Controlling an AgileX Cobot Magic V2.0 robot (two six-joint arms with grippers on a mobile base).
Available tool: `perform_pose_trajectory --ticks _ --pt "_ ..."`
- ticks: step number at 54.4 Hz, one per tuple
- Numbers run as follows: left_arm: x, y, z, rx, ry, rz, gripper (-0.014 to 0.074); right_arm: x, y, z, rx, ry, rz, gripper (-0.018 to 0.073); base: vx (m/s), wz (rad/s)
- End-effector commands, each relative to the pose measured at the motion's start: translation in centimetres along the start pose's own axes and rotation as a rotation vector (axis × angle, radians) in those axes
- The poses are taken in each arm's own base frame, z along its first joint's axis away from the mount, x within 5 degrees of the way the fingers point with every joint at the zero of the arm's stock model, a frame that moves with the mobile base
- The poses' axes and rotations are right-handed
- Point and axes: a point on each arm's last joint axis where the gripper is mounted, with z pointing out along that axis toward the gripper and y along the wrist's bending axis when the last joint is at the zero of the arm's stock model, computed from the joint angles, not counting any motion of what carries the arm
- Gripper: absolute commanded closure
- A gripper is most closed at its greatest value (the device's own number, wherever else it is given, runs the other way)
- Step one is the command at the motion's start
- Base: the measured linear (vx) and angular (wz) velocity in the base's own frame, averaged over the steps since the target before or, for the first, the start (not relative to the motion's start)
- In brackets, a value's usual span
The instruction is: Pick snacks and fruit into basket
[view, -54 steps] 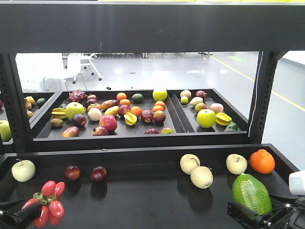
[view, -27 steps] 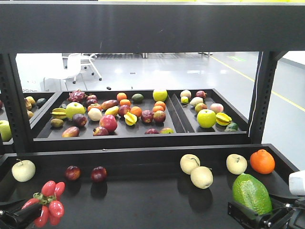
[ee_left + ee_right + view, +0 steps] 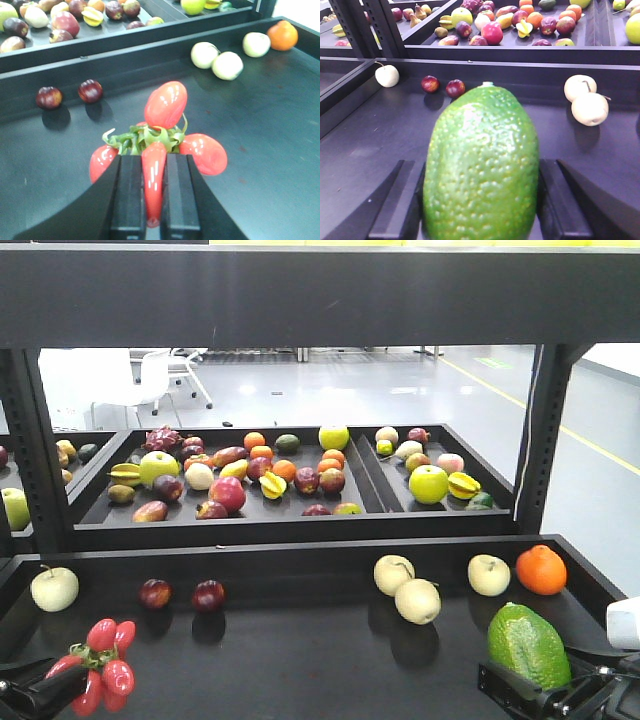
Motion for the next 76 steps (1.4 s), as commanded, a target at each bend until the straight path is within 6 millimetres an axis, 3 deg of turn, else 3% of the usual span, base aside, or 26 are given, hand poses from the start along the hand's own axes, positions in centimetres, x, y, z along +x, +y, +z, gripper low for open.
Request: perform_pose_trajectory --ticks 1,76 --pt "-1.75 0.19 -0.56 -0.028 -0.116 -0.017 0.0599 -1.25 0.14 -0.51 0.002 -0.049 0.0 0.0568 -0.15 -0.03" --pt "-1.74 0.19 -0.53 -0.028 -0.115 -0.017 0.0599 -1.25 0.14 -0.5 0.002 -0.048 -0.001 0.0568 -0.34 0.02"
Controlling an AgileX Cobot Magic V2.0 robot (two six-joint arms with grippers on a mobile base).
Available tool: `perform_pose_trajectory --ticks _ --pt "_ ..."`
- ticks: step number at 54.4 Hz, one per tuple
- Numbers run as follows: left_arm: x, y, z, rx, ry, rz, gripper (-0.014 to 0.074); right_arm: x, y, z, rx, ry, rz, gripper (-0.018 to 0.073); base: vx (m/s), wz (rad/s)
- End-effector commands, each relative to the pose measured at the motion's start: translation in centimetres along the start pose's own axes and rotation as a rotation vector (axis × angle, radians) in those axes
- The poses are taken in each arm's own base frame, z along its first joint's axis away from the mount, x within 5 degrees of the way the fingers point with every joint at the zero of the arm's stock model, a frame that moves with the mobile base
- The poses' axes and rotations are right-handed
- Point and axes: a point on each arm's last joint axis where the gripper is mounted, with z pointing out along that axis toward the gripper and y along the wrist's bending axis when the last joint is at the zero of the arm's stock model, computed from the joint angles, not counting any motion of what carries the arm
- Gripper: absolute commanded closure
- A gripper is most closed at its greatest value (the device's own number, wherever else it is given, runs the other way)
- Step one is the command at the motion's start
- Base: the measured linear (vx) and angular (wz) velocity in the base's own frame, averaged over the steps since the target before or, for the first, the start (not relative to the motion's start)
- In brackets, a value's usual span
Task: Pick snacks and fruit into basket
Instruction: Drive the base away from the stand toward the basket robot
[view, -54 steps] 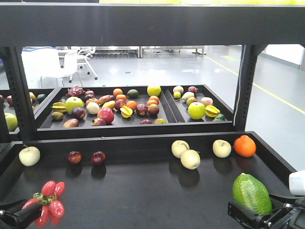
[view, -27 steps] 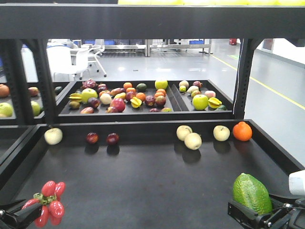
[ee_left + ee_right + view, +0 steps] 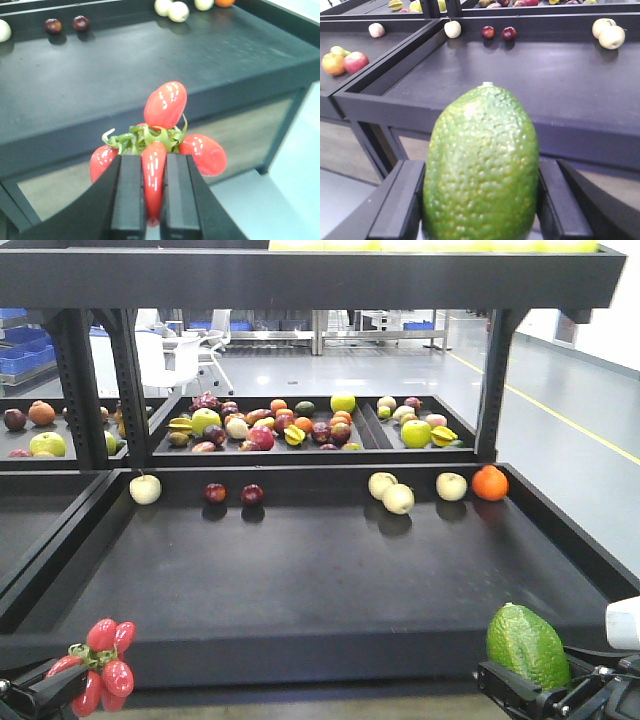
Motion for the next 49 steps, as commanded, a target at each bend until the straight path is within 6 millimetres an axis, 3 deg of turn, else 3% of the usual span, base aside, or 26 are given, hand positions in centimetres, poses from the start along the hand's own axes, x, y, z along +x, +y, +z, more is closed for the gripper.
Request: perform_pose_trajectory --ticks 1,49 --pt "-1.73 0.19 -0.53 -0.028 -0.114 -0.017 0.0599 -1.25 0.14 -0.51 0.002 -0.049 -0.002 0.0568 -0.43 -0.1" --pt "-1.73 0.19 -0.53 -0.028 -0.114 -0.017 0.0597 -1.26 0.11 -0.51 0.005 -0.049 -0.001 0.0568 -0.43 -0.22"
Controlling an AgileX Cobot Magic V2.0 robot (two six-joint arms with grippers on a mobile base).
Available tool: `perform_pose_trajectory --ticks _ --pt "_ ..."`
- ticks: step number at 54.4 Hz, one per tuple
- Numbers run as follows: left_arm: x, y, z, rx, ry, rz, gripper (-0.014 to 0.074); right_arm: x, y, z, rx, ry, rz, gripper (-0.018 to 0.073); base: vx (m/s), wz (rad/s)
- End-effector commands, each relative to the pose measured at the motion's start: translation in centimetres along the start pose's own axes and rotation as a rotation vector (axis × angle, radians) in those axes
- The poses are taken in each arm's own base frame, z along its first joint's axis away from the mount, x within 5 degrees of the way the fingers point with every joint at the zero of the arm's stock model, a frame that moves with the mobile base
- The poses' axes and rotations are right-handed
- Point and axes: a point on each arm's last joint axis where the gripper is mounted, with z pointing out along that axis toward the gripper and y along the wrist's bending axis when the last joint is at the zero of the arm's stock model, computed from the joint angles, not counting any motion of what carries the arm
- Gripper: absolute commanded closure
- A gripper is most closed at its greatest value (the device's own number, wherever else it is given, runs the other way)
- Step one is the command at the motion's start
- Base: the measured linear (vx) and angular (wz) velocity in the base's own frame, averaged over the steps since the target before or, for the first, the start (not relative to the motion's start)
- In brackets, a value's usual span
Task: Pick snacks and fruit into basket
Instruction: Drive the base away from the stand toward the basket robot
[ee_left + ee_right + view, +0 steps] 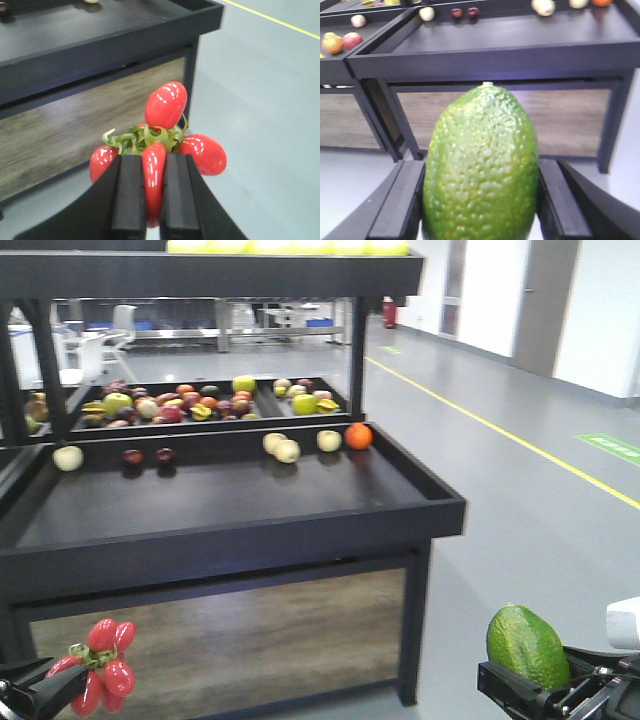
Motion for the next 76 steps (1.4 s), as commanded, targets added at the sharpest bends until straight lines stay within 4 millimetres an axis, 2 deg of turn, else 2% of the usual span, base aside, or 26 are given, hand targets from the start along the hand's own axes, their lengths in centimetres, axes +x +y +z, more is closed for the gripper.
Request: perform_pose_trajectory --ticks 1,43,76 --pt "-1.73 0.19 -0.53 -0.028 -0.114 -0.017 0.0597 -1.26 0.1 -0.51 0.006 -0.05 -0.001 0.0568 -0.41 -0.49" --pt "-1.75 0.19 -0.56 -0.028 -0.115 -0.017 0.0596 -1.26 0.1 -0.51 0.006 -0.05 -0.001 0.0568 -0.37 -0.72" --pt "-1.75 0.19 -0.56 -0.028 -0.115 -0.017 0.0596 -1.26 0.1 -0.51 0.006 -0.05 -0.001 0.0568 -0.23 -0.67"
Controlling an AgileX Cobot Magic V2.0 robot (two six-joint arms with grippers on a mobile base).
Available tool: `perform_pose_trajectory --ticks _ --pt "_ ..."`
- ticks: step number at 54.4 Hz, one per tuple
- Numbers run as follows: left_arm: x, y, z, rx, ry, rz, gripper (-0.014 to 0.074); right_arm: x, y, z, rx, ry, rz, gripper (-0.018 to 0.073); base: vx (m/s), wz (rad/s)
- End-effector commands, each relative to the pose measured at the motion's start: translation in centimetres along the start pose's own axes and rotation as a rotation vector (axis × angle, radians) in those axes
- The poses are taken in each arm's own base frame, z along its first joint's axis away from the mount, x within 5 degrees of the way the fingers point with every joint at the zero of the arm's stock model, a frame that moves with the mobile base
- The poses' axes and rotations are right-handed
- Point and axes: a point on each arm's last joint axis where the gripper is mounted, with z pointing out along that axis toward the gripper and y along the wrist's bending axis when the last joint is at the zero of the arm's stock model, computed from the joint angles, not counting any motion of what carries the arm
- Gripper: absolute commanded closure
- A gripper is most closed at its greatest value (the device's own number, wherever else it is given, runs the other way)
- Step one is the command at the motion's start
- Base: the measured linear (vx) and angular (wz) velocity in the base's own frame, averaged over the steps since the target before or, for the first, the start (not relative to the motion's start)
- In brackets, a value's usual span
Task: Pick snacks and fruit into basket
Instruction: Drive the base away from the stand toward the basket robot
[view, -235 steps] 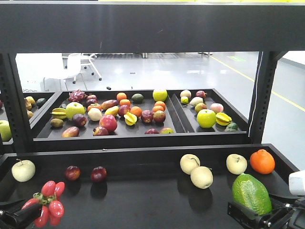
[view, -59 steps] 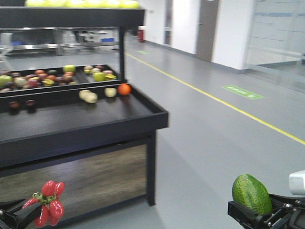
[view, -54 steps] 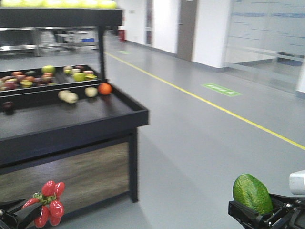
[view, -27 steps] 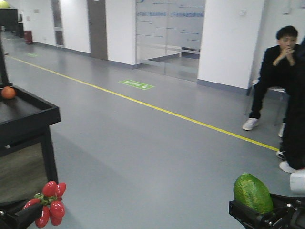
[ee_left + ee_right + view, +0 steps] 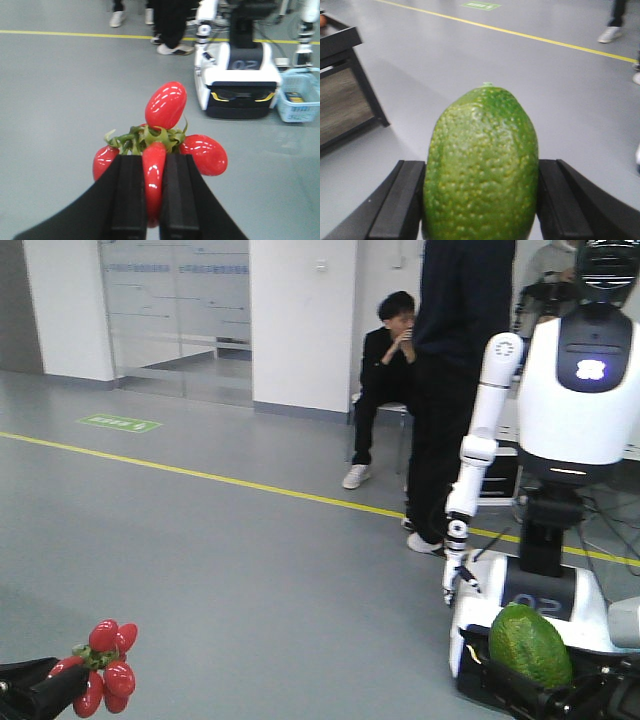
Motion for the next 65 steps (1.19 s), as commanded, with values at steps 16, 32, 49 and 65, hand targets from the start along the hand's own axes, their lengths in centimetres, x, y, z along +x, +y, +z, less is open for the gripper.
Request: perform_pose_trajectory --ticks 16,32,49,65 --pt "-1.75 0.19 -0.56 -0.028 -0.115 -0.017 0.0596 -1.25 0.14 -0.51 0.002 -0.049 0.0 0.0568 -0.12 -0.67" --pt "-1.75 0.19 -0.56 -0.028 -0.115 -0.017 0.0596 -1.24 0.19 -0.51 -0.003 -0.048 -0.001 0.0568 -0.04 -0.48" --pt "-1.75 0.19 -0.56 -0.028 -0.115 -0.017 0.0596 -1.25 0.17 -0.51 -0.001 -0.048 -0.001 0.0568 0.08 -0.26" --pt "-1.75 0.19 -0.56 -0.028 -0.115 -0.017 0.0596 -1.24 0.18 -0.51 -0.002 -0.048 -0.001 0.0568 0.18 -0.18"
